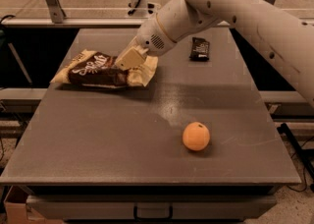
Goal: Pick brown chip bag
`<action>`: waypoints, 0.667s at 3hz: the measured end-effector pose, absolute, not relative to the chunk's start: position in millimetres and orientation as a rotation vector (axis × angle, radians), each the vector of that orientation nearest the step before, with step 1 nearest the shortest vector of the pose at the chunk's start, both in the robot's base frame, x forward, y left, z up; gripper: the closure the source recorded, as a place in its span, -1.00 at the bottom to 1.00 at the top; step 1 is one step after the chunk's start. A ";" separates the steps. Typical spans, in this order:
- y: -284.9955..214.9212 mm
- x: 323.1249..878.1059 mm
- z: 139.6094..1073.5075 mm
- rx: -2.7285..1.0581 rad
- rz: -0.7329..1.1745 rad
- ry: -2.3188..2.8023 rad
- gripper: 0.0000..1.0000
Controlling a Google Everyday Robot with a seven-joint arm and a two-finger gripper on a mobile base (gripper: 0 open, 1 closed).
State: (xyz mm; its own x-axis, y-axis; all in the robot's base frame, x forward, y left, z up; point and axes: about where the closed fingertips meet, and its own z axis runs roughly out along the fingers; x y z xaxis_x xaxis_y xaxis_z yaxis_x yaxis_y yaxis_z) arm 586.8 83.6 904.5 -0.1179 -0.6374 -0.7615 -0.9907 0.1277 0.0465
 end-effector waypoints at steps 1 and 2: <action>63.7 595.7 954.6 -1.524 0.735 1.723 1.00; 56.0 601.0 985.8 -1.508 0.712 1.652 1.00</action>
Offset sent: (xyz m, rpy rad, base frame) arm 0.0214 -0.0417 0.1202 0.1525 -0.2327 -0.0154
